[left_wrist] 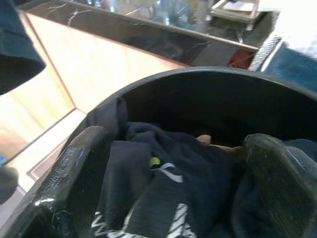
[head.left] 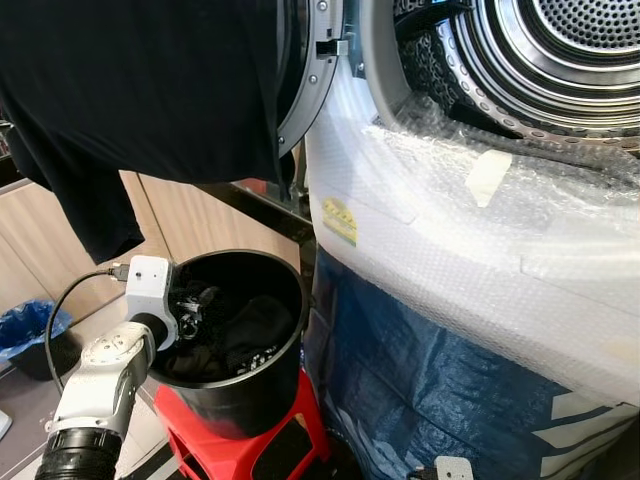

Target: Clothes washing

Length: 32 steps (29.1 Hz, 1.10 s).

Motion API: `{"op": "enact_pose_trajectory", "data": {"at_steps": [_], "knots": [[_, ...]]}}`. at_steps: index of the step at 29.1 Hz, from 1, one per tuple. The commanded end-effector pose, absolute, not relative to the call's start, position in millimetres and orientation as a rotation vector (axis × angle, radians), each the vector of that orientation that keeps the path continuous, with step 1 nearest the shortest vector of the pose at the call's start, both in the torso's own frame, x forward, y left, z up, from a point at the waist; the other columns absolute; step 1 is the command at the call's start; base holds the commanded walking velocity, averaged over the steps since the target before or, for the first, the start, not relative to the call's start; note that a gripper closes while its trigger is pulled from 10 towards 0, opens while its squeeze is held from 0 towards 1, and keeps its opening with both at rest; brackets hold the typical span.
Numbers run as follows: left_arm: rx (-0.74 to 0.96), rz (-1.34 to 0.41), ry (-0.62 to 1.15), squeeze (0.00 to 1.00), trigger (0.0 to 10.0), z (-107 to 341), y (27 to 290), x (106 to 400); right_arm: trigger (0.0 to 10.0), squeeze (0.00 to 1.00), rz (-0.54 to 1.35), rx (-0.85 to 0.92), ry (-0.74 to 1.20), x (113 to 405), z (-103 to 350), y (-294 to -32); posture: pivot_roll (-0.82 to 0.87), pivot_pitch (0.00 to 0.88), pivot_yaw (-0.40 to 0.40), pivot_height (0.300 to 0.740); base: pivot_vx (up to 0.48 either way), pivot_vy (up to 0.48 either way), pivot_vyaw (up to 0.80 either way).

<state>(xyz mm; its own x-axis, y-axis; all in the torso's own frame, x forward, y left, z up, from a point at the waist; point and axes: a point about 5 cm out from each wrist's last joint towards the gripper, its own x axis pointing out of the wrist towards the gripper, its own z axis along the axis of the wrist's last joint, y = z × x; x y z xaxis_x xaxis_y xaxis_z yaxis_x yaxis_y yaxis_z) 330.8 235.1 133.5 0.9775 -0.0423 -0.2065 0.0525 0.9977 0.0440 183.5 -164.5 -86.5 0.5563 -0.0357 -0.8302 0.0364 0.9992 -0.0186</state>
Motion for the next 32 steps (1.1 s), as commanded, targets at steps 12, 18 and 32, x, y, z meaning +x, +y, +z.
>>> {"op": "enact_pose_trajectory", "data": {"at_steps": [12, 18, 32], "knots": [[0.07, 0.078, 0.325, 0.0, 10.0, 114, 254, 330, 10.0, 0.0, -0.046, 0.013, 1.025, 164, -95, -170, 0.21, 0.071, 0.069, 0.74, 0.0, 0.0, 0.0], [0.035, 0.094, 0.367, 0.0, 10.0, 109, 254, 328, 10.0, 0.0, -0.043, 0.013, 1.025, 163, -95, -171, 0.21, 0.073, 0.065, 0.74, 0.0, 0.0, 0.0], [0.045, 0.126, 0.361, 0.0, 10.0, 124, 246, 307, 10.0, 0.0, -0.051, 0.022, 1.019, 166, -93, -174, 0.21, 0.089, 0.074, 0.74, 0.0, 0.0, 0.0]]}}
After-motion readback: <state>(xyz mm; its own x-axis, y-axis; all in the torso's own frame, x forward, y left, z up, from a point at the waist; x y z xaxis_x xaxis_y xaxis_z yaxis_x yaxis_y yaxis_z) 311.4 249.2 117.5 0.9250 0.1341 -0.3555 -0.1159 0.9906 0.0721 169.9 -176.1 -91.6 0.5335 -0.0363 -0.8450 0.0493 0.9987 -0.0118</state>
